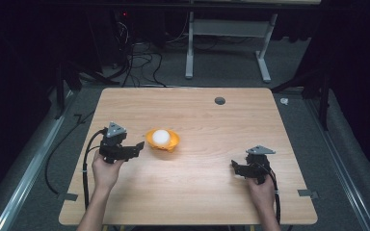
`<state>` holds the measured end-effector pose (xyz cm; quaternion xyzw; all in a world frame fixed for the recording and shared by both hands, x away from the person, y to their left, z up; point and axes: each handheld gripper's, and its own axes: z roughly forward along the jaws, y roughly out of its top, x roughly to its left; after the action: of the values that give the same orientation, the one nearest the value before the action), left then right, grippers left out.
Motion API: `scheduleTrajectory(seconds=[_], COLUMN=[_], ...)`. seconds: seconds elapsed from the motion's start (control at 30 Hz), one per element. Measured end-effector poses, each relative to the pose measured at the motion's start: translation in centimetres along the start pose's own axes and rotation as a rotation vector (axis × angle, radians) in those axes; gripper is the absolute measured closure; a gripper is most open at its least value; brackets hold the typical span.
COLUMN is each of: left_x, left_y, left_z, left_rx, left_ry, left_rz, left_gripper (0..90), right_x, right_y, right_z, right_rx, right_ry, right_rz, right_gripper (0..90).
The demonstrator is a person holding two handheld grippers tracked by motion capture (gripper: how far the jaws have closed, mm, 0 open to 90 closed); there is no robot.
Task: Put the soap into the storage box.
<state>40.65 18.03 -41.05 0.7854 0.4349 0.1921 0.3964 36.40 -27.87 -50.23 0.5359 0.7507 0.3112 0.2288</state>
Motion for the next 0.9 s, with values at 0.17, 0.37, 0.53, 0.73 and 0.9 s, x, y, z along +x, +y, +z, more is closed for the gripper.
scheduleTrajectory(seconds=[0.17, 0.37, 0.53, 0.73, 0.9], left_x=[0.0, -0.1, 0.0, 0.1, 0.1], left_y=[-0.4, -0.9, -1.5, -2.2, -2.7], left_z=[-0.2, -0.5, -0.6, -0.9, -0.9], left_rx=[0.003, -0.003, -0.004, -0.007, -0.002], left_ry=[-0.003, 0.002, 0.000, -0.001, -0.005], left_rz=[-0.003, -0.004, -0.014, -0.026, -0.034], left_gripper=[22.5, 22.5, 22.7, 22.7, 22.7], right_x=[0.0, 0.0, 0.0, 0.0, 0.0], right_y=[0.0, 0.0, 0.0, 0.0, 0.0], right_z=[0.0, 0.0, 0.0, 0.0, 0.0], right_rx=[0.000, 0.000, 0.000, 0.000, 0.000], right_ry=[0.000, 0.000, 0.000, 0.000, 0.000], right_rz=[0.000, 0.000, 0.000, 0.000, 0.000], right_gripper=[22.0, 22.0, 22.0, 22.0, 22.0])
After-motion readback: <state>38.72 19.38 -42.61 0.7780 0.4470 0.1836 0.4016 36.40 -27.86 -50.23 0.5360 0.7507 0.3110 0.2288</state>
